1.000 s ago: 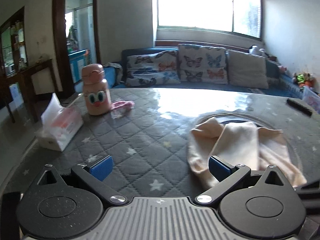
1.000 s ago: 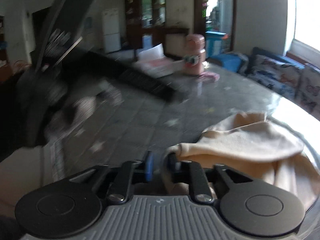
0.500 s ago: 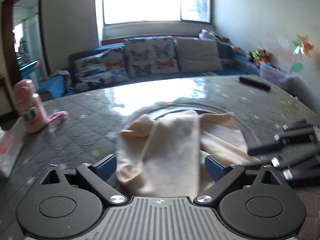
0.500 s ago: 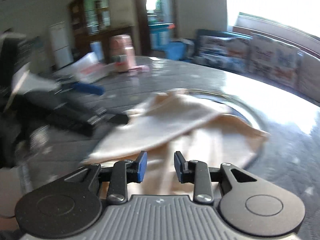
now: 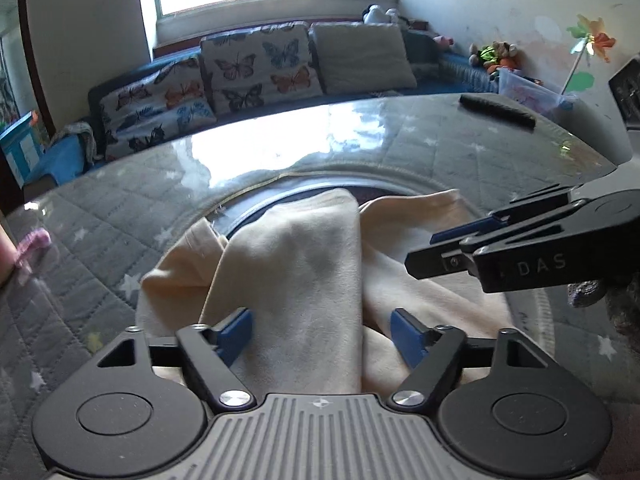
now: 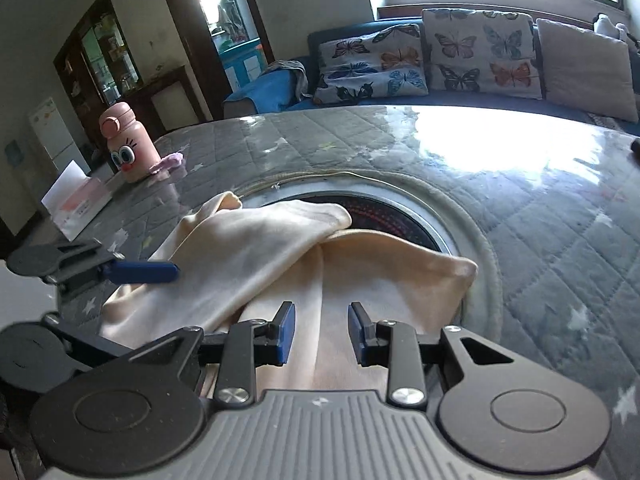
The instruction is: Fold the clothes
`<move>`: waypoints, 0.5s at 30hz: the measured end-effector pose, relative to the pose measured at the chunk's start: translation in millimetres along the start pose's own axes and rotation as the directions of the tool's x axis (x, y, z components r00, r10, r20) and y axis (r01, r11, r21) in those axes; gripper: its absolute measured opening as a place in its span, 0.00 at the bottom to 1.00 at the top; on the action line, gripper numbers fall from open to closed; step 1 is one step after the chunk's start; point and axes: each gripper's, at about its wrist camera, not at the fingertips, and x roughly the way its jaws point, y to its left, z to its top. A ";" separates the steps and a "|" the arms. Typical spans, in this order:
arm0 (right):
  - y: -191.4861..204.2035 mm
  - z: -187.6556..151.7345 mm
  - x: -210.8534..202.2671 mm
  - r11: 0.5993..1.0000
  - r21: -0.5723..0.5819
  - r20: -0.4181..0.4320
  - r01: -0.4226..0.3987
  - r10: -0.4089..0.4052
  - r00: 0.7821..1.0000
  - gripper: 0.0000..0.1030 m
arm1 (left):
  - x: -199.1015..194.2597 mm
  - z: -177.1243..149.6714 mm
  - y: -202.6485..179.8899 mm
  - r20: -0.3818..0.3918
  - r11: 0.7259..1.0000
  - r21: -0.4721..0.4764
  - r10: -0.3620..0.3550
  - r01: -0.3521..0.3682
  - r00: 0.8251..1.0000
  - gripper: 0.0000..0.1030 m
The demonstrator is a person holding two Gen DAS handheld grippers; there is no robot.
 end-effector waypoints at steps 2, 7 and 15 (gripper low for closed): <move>1.3 4.3 4.6 1.000 -0.005 -0.002 -0.015 0.015 1.000 0.28 | 4.3 -0.6 6.8 -0.011 1.000 -0.022 -0.008 0.008 1.000 0.52; 6.4 13.5 21.5 0.999 -0.028 -0.013 -0.031 0.031 0.999 0.28 | -5.1 0.5 22.2 0.012 0.997 -0.073 -0.030 0.031 0.999 0.12; 9.8 21.4 41.6 0.999 -0.022 -0.008 -0.025 0.024 1.000 0.28 | -32.3 4.0 48.1 0.097 0.992 -0.119 0.041 -0.030 0.994 0.04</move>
